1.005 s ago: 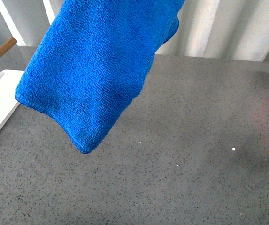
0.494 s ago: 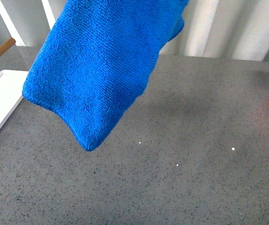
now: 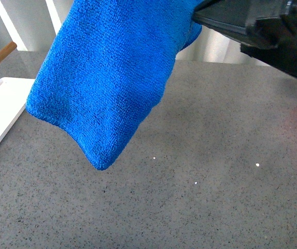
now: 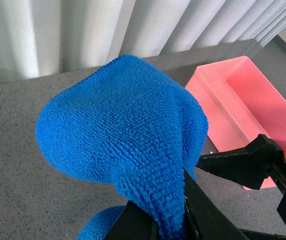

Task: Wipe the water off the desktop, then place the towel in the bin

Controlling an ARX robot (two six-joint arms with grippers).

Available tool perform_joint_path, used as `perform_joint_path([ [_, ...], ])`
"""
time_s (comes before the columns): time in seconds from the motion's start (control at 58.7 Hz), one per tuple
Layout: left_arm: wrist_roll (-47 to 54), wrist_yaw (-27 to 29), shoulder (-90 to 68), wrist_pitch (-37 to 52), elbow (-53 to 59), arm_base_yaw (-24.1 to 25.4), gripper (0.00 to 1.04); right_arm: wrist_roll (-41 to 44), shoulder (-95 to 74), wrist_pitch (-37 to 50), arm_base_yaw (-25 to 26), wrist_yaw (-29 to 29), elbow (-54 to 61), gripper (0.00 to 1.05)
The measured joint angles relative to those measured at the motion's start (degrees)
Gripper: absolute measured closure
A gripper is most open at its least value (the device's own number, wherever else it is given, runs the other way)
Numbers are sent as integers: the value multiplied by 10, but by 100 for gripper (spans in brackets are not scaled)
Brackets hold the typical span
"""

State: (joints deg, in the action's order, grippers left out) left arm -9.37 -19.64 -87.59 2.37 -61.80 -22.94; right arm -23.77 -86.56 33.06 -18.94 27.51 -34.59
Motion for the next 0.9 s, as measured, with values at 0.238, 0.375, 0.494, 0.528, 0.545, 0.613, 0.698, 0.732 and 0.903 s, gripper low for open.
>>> perform_joint_path([
  [0.238, 0, 0, 0, 0, 0, 0, 101, 4, -83, 72, -31, 44, -38, 7],
  [0.375, 0, 0, 0, 0, 0, 0, 101, 10, -119, 118, -46, 61, -52, 7],
  [0.494, 0, 0, 0, 0, 0, 0, 101, 14, -143, 161, -57, 82, -60, 7],
  [0.528, 0, 0, 0, 0, 0, 0, 101, 15, -148, 172, -61, 84, -63, 7],
  [0.545, 0, 0, 0, 0, 0, 0, 101, 15, -151, 176, -62, 84, -64, 7],
  [0.613, 0, 0, 0, 0, 0, 0, 101, 15, -159, 192, -65, 89, -71, 7],
  [0.698, 0, 1, 0, 0, 0, 0, 101, 15, -168, 214, -69, 98, -79, 15],
  [0.732, 0, 1, 0, 0, 0, 0, 101, 14, -170, 219, -70, 101, -81, 19],
  [0.903, 0, 2, 0, 0, 0, 1, 101, 14, -180, 239, -80, 95, -92, 52],
])
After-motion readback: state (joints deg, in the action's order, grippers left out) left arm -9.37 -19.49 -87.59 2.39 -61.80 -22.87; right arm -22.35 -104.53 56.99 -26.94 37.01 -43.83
